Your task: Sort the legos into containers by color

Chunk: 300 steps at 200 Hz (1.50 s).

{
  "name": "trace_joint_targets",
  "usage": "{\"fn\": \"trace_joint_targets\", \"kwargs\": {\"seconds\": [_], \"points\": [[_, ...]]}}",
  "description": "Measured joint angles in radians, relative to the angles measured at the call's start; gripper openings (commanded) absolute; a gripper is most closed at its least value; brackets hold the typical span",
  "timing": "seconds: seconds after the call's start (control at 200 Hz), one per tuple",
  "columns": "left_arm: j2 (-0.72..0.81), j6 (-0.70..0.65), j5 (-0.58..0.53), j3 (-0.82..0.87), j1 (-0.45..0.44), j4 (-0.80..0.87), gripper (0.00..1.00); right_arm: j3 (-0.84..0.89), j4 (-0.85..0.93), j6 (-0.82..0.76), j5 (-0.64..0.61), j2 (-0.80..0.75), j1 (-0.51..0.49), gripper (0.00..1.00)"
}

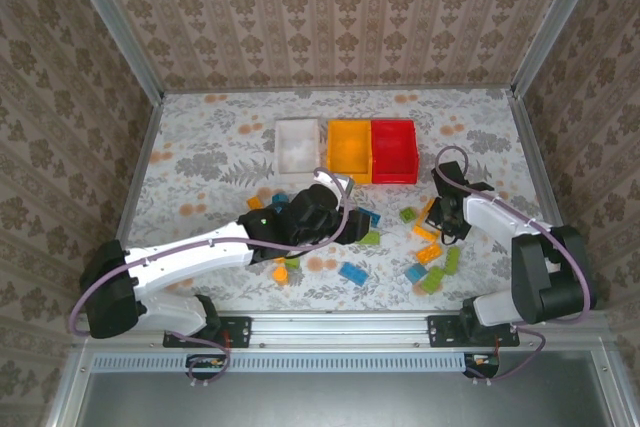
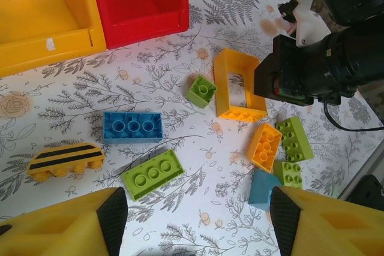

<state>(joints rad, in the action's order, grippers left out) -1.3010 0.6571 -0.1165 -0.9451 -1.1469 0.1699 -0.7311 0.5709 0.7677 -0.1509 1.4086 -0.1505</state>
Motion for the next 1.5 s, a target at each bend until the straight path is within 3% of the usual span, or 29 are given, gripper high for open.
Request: {"fn": "trace_joint_targets", "kwargs": {"seconds": [0.22, 0.415, 0.74, 0.935, 1.36, 1.5], "points": [[0.001, 0.002, -0.03, 0.0, -0.006, 0.004, 0.66, -0.027, 0.039, -0.026, -0.082, -0.079, -0.009, 0.0], [0.037, 0.002, -0.121, -0.015, -0.005, 0.077, 0.67, -0.261, 0.055, -0.168, -0.167, -0.121, -0.103, 0.0], [0.069, 0.002, -0.267, -0.164, 0.004, 0.156, 0.68, -0.735, 0.075, -0.368, -0.141, 0.357, -0.151, 0.0], [-0.011, 0.001, -0.274, -0.279, 0.035, 0.19, 0.68, -0.965, 0.156, -0.39, -0.134, 0.6, -0.15, 0.0], [-0.295, -0.073, -0.219, -0.575, 0.06, 0.262, 0.67, -1.089, 0.23, -0.399, -0.093, 0.772, -0.113, 0.0], [-0.316, -0.082, -0.204, -0.587, 0.06, 0.273, 0.67, -1.092, 0.246, -0.401, -0.077, 0.778, -0.101, 0.16]]}}
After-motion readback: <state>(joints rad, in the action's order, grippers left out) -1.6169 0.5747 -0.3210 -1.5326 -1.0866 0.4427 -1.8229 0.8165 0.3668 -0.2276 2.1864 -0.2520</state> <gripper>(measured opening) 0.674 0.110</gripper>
